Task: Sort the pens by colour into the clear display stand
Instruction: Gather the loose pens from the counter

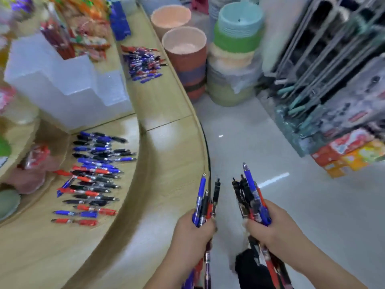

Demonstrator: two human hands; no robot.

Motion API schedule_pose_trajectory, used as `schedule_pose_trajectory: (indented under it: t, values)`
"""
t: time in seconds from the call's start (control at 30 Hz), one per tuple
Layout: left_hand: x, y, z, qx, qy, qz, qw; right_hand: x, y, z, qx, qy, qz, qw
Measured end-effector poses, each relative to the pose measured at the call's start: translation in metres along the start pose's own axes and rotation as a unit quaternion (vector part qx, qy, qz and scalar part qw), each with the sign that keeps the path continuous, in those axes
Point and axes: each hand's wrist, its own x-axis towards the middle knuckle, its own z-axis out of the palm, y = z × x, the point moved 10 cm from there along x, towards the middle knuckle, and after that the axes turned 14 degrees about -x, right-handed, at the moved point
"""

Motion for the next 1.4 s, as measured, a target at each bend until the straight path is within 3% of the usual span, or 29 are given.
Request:
schedule_pose_trajectory:
  t: [0.2, 0.4, 0.8, 1.03, 1.27, 1.4]
  values:
    - [0.054, 0.071, 0.113, -0.029, 0.008, 0.006, 1.0, 0.032, 0.032, -0.118, 0.044, 0.035, 0.017, 0.998]
    - [0.107, 0.131, 0.154, -0.082, 0.023, 0.004, 0.996, 0.095, 0.031, -0.191, 0.076, 0.043, 0.021, 0.996]
    - [0.278, 0.26, 0.107, -0.155, 0.097, 0.023, 0.983, 0.324, -0.102, -0.232, 0.016, -0.015, -0.048, 0.999]
    - [0.352, 0.335, 0.065, -0.208, 0.145, 0.03, 0.967, 0.433, -0.194, -0.232, 0.008, -0.099, -0.089, 0.991]
    - [0.425, 0.373, 0.008, -0.311, 0.288, 0.036, 0.905, 0.557, -0.278, -0.211, -0.081, -0.193, -0.149, 0.966]
    - [0.443, 0.384, -0.022, -0.383, 0.375, 0.033, 0.844, 0.613, -0.324, -0.182, -0.171, -0.265, -0.192, 0.929]
